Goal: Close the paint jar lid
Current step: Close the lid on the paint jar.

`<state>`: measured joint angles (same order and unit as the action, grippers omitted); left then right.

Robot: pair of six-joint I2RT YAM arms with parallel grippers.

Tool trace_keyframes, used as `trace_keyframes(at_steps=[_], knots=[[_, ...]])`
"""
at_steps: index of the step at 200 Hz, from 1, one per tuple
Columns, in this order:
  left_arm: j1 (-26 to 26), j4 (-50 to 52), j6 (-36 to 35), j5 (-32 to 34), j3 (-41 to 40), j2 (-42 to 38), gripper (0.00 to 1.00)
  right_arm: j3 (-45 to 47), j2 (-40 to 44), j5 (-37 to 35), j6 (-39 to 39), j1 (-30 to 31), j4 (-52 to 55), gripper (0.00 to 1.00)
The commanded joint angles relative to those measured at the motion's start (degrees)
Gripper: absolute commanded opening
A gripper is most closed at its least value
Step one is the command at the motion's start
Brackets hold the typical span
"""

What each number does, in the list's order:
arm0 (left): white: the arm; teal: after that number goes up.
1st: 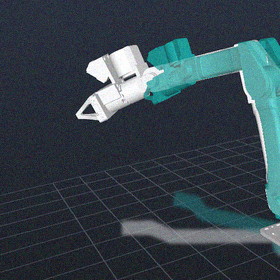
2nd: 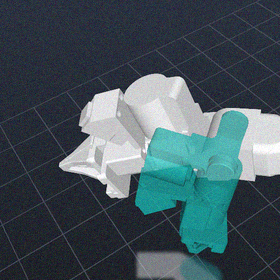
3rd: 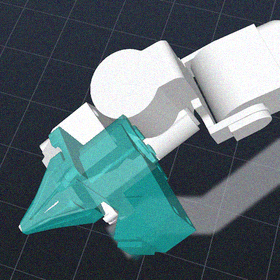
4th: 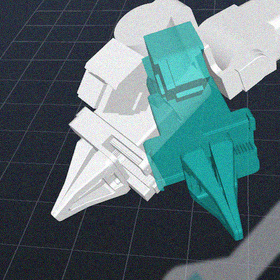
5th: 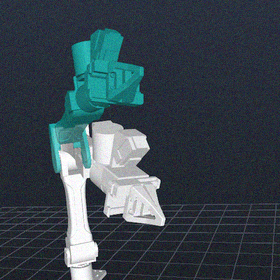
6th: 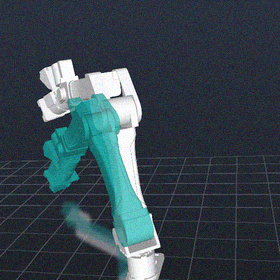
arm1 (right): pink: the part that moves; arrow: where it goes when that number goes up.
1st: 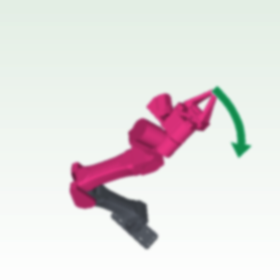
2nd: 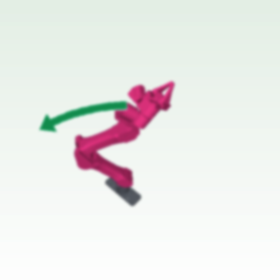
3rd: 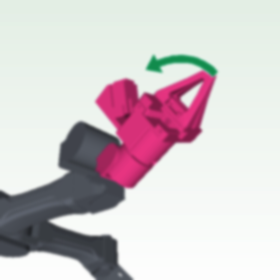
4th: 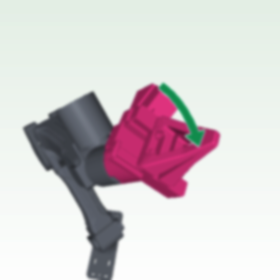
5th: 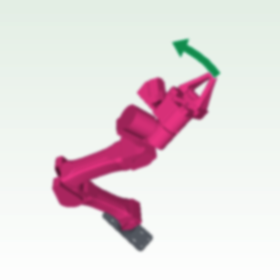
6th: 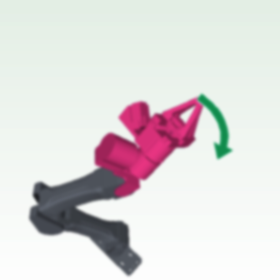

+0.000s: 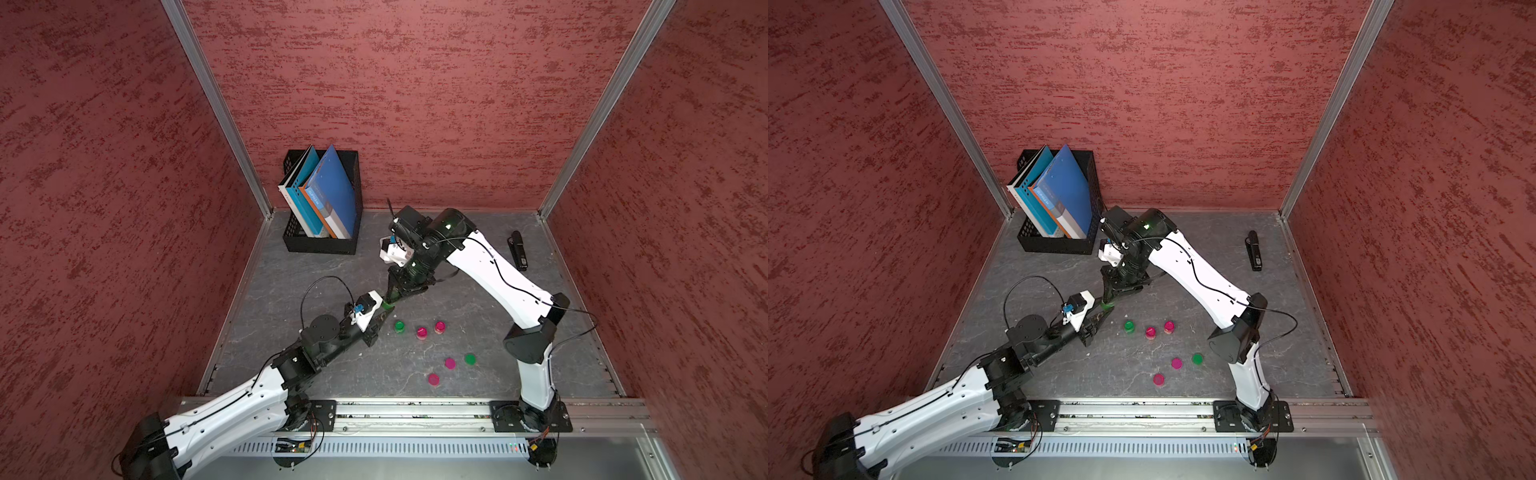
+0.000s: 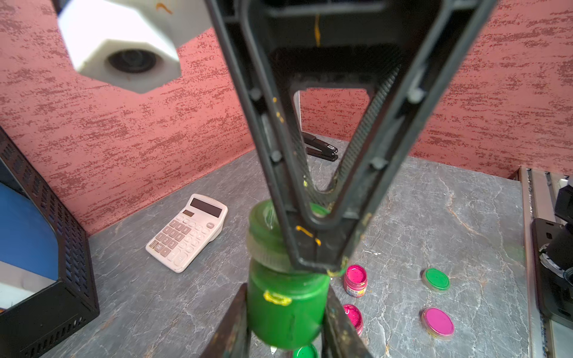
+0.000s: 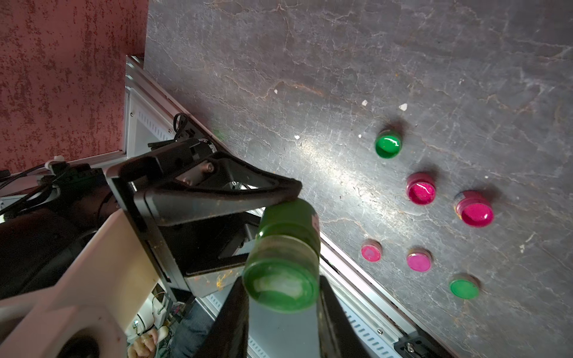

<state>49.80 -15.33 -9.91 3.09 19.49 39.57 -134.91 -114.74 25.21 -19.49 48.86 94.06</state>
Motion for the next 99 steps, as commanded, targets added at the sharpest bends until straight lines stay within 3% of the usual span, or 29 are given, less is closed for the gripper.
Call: trace_keyframes(at_steps=[1, 99], knots=[[0.21, -7.49, 0.05, 1.62, 0.33, -1.11, 0.28, 0.62, 1.27, 0.09, -0.2, 0.09, 9.13, 0.27], [0.25, -14.09, 0.81, 2.89, 0.55, 1.06, 0.28, 3.75, 2.7, 2.44, -0.73, 0.09, 5.66, 0.27]])
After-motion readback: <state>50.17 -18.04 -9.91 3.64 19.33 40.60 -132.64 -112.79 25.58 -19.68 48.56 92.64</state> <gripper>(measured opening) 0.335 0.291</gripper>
